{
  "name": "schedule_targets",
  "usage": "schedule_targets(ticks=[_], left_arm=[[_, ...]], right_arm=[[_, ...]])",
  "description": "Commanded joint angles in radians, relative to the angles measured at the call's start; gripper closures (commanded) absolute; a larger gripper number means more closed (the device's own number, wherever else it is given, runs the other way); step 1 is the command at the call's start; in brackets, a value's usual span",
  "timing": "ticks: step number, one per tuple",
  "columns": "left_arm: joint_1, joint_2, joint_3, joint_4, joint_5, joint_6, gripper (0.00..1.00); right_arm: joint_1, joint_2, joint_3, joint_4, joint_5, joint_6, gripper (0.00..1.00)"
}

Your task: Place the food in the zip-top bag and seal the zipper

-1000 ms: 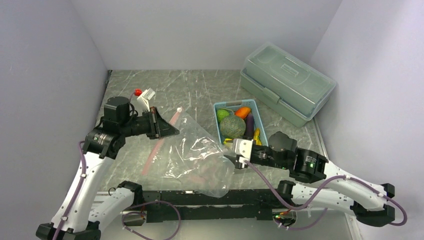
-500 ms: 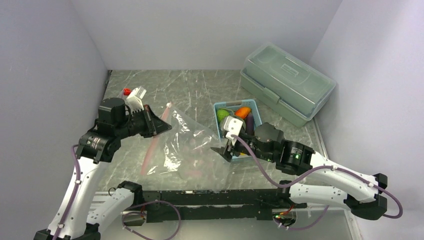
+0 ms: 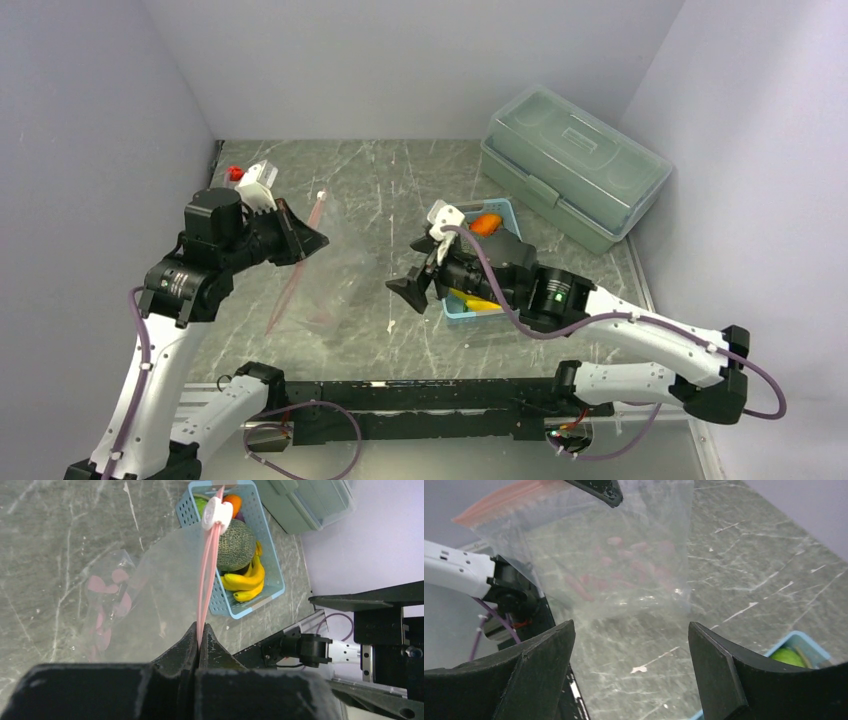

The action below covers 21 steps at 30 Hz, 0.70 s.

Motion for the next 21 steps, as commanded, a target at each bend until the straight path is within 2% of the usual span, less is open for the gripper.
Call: schedule_targets(ticks=[1, 10, 21], left_arm=[[0.004, 0.014, 0.035, 0.016, -0.048, 0.022, 1.0], [0.003, 0.025, -0.029, 0.059, -0.137, -0.032, 1.0], [0.002, 0.019, -0.13, 0.151, -0.225, -0.162, 1.0]], right_arm=[[0.002, 0.056, 0.079, 0.115, 0.013, 0.162, 0.13], [0.002, 0.186, 0.146, 0.162, 0.078, 0.408, 0.21], [0.004, 0.329, 0.245, 0.12, 0.069, 0.525, 0.29]])
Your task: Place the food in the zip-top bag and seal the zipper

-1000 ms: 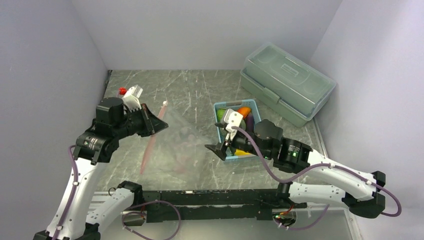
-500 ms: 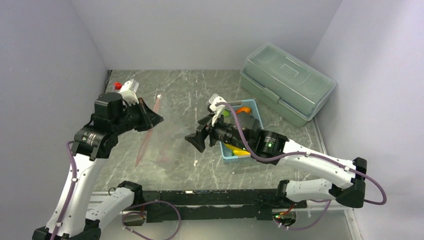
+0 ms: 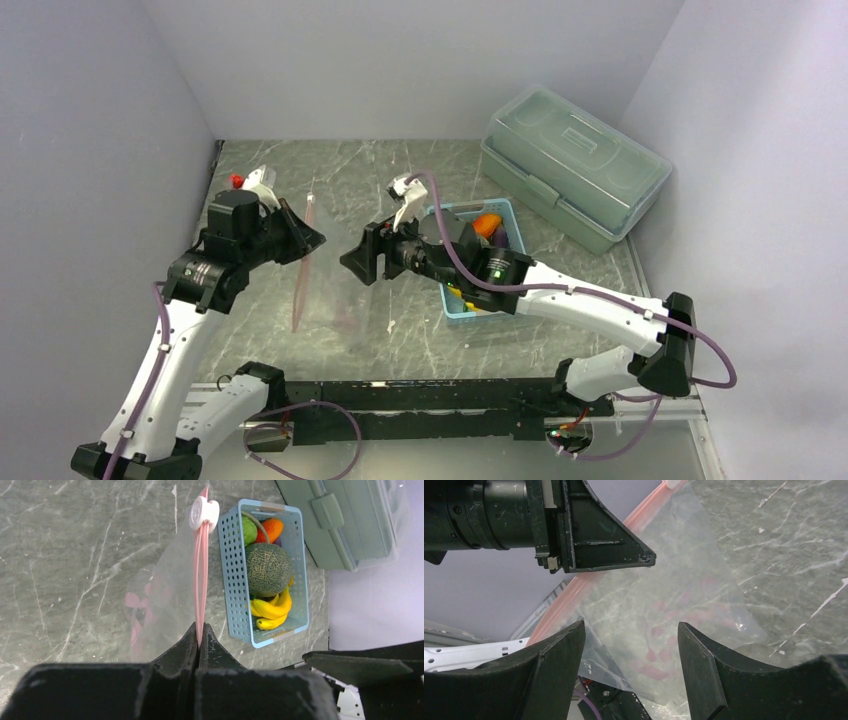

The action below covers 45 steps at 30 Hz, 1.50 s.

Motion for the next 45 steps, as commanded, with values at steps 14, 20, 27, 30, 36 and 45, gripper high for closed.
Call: schedule_targets(ticks=[14, 20, 27, 30, 36, 45], left_arm=[[-0.064, 0.01, -0.061, 0.113, -0.19, -0.142, 1.0], [-0.098, 0.013, -0.062, 0.116, -0.227, -0.149, 1.0], [-0.109, 0.006, -0.058, 0.111, -0.253, -0.153, 1.0], [-0.11, 0.006, -0.056, 0.109, -0.257, -0.154, 1.0], [-0.115, 0.005, -0.06, 0.112, -0.259, -0.158, 1.0], [-0.118, 0.006, -0.058, 0.112, -0.26, -0.155, 1.0]], right_arm=[[0.075, 0.14, 0.163, -0.027, 0.046, 0.059, 0.36], [0.103, 0.177, 0.207, -0.052, 0.078, 0.05, 0.41], [0.13, 0.219, 0.257, -0.102, 0.132, 0.029, 0.49], [0.141, 0.239, 0.275, -0.12, 0.156, 0.02, 0.5], [0.156, 0.271, 0.307, -0.16, 0.208, -0.001, 0.53], [0.176, 0.322, 0.371, -0.228, 0.292, -0.043, 0.61]])
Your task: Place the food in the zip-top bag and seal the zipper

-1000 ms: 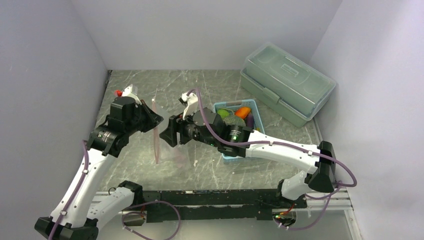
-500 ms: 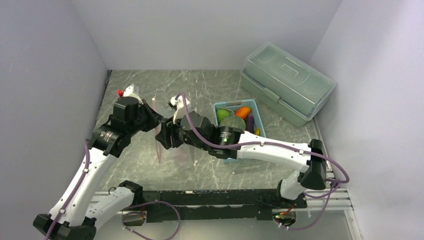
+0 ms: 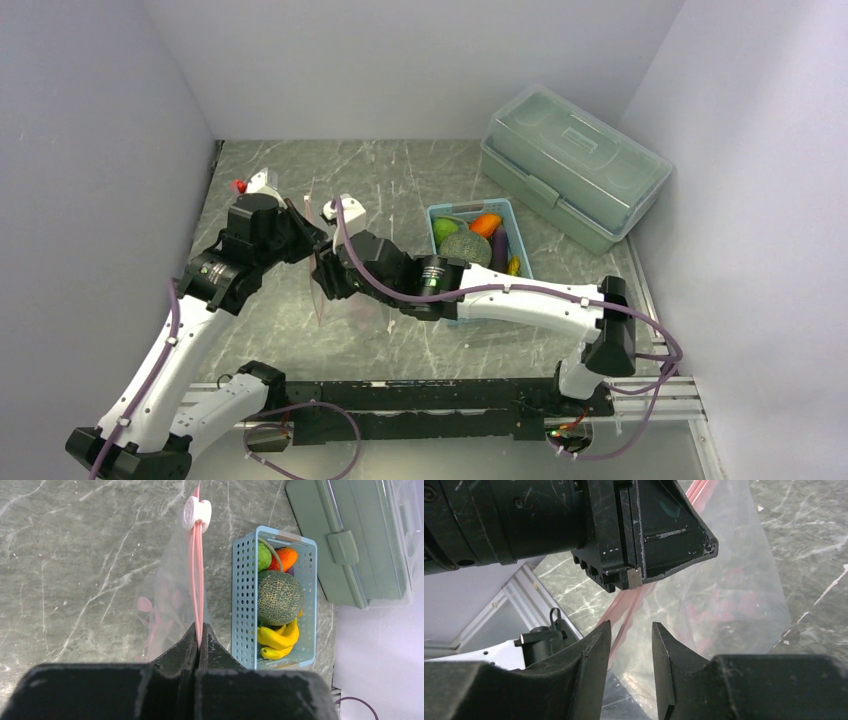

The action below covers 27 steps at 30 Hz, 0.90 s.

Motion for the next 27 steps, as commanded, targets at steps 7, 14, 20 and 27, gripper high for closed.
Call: schedule_targets(ticks=[7, 14, 20, 27], left_arm=[[-0.006, -0.007, 0.011, 0.033, -0.013, -0.014, 1.0], [-0.008, -0.005, 0.009, 0.034, -0.014, -0.017, 1.0], [-0.008, -0.007, 0.011, 0.028, -0.013, -0.014, 1.0], [-0.008, -0.003, 0.03, 0.002, 0.005, 0.008, 0.62]], right_arm=[[0.041, 0.078, 0.152, -0.12, 0.174, -0.086, 0.65], [0.047, 0.111, 0.185, -0.155, 0.186, -0.102, 0.83], [0.049, 0.108, 0.185, -0.173, 0.237, -0.119, 1.0], [0.049, 0.086, 0.169, -0.188, 0.284, -0.145, 1.0]])
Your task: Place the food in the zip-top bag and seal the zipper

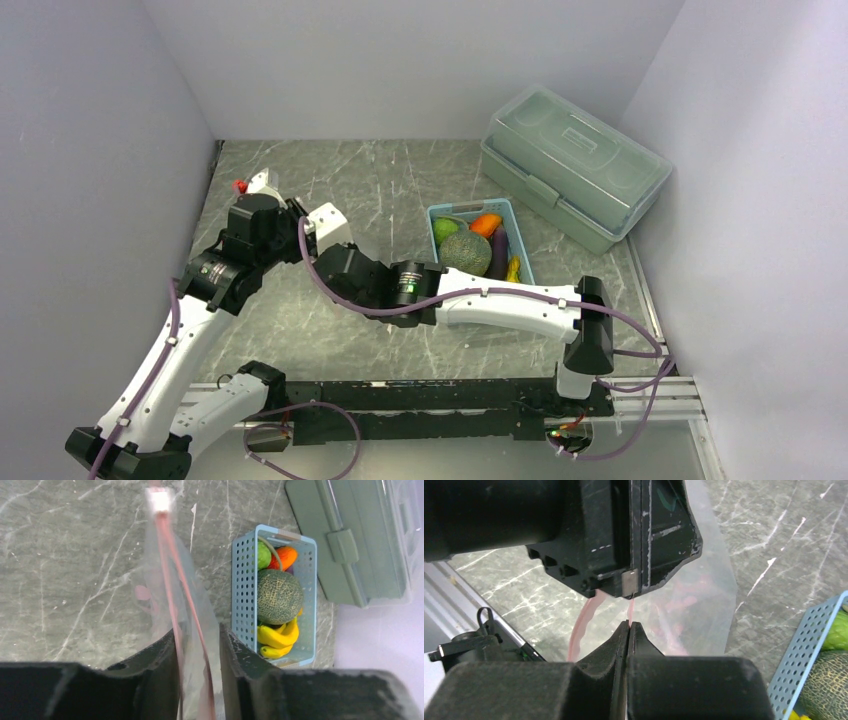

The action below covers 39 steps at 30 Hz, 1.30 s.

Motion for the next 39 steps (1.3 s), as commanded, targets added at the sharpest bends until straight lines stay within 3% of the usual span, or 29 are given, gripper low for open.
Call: schedule_targets(ticks=[1, 2, 4, 12, 25, 39], left_arm=[[-0.004, -0.005, 0.033, -0.001, 0.005, 0.008, 0.53], [-0.004, -0.011, 0.034, -0.003, 0.003, 0.012, 0.43], [-0.004, -0.019, 0.042, -0.01, -0.002, 0.017, 0.35], [-0.004, -0.031, 0.106, -0.108, -0.023, 0.059, 0.28], [-0.004, -0.089, 0.118, -0.22, -0.051, 0.084, 0.23], [-0.004, -0.085, 0.145, -0.229, 0.03, 0.068, 0.23]], right_arm=[[0.001, -0.034, 0.02, -0.018, 0.07, -0.034, 1.0], [0.001, -0.036, 0.016, -0.016, 0.074, -0.037, 1.0], [0.0, -0.04, 0.003, -0.011, 0.077, -0.041, 1.0], [-0.001, -0.069, -0.029, -0.005, 0.116, -0.052, 1.0], [-0.022, -0.099, -0.062, 0.022, 0.141, -0.061, 1.0], [-0.038, -0.099, -0.082, 0.052, 0.137, -0.049, 1.0]])
